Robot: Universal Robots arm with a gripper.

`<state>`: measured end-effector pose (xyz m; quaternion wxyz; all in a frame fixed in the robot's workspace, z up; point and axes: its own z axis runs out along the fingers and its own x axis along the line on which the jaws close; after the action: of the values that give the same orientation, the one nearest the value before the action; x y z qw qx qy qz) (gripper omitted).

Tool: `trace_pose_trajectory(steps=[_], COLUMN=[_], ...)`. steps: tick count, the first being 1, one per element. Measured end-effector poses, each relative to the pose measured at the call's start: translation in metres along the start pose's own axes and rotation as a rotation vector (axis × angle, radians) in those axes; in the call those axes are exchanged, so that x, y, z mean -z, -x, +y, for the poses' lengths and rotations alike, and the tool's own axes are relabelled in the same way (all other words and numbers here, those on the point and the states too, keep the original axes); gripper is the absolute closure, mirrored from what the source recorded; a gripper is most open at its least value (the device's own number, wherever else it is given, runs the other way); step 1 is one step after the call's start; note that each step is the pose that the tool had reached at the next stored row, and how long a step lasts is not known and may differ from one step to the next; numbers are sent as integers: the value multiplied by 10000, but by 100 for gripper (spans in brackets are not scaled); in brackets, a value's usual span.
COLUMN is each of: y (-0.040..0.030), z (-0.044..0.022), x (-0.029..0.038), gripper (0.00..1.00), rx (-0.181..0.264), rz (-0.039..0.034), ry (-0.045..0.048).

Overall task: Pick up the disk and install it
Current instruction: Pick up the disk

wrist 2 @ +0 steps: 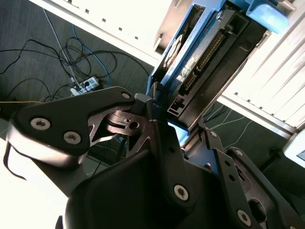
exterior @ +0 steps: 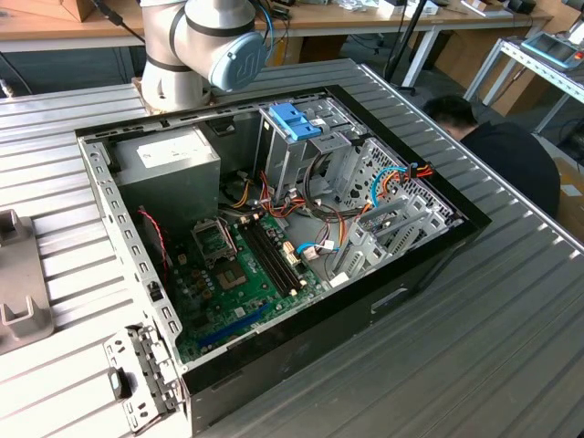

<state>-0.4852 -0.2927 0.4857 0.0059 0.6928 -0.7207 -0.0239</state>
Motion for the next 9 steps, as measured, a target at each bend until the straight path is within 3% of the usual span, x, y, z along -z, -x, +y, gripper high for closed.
trace_pose_trajectory(steps=[9], y=[1], z=[1], x=[27], gripper=[63], rx=[0], rz=[0], ry=[0])
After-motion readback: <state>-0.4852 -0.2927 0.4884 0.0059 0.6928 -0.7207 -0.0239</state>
